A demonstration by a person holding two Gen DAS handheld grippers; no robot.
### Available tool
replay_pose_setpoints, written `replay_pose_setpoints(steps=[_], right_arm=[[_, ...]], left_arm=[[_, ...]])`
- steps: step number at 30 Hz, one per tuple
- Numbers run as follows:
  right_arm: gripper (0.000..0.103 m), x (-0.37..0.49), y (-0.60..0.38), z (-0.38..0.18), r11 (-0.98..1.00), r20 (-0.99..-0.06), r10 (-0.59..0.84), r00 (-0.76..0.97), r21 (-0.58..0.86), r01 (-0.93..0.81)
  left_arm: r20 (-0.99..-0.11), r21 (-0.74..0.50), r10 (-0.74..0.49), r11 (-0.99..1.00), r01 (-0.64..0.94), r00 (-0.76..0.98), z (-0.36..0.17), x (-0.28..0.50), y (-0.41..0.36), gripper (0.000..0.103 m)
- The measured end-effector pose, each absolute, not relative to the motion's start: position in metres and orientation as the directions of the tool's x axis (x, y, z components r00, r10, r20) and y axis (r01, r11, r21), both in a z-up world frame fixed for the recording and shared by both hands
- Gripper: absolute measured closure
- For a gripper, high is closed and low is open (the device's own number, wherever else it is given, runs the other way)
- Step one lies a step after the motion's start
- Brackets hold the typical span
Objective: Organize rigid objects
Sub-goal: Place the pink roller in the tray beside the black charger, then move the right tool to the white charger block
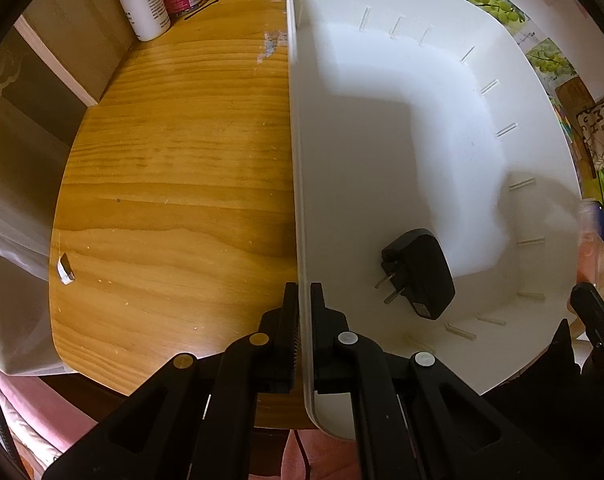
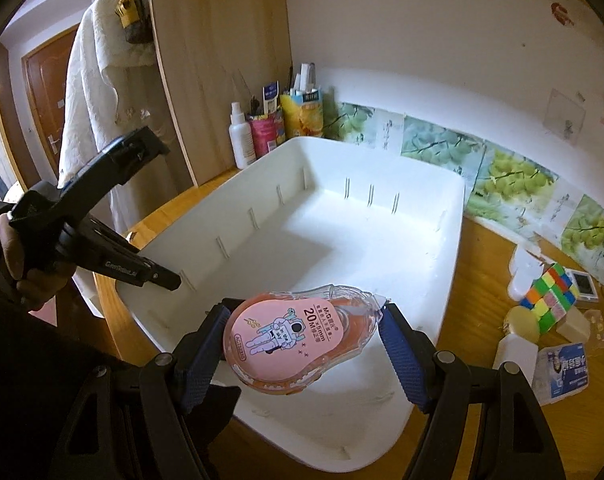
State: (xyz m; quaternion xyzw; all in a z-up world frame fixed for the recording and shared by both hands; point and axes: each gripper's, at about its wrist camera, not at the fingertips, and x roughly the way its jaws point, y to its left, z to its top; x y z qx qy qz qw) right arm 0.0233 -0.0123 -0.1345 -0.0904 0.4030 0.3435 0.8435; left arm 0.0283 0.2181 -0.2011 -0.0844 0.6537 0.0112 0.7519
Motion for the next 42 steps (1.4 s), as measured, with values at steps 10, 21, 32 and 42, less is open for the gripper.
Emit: replay_pose_setpoints(steps=[10, 21, 32, 42], right_arm=[[0.021, 0.031, -0.019, -0.133, 0.770, -0.744, 0.488, 0.457, 0.121, -0.626], [0.021, 0.048, -0.053, -0.126, 0.846, -0.714, 0.435, 0.549, 0.116, -0.521], [0.021, 0.068, -0.103, -0.127, 0.921, -0.687, 0.353, 0.635, 0.137, -0.364], [0.021, 0.088, -0.139, -0.158, 0.959, -0.771, 0.276, 0.574, 0.180, -0.218]], left_arm=[[-0.987, -0.104, -0.085, 0.985, -0.139, 0.139, -0.202, 0.029, 0.217, 0.099], [-0.988, -0.096, -0.072, 0.981, -0.171, 0.137, -0.203, 0.028, 0.218, 0.099], [-0.989, -0.078, -0.050, 0.977, -0.201, 0.137, -0.197, 0.028, 0.220, 0.099], [-0.991, -0.053, -0.023, 0.974, -0.220, 0.133, -0.189, 0.031, 0.221, 0.099]])
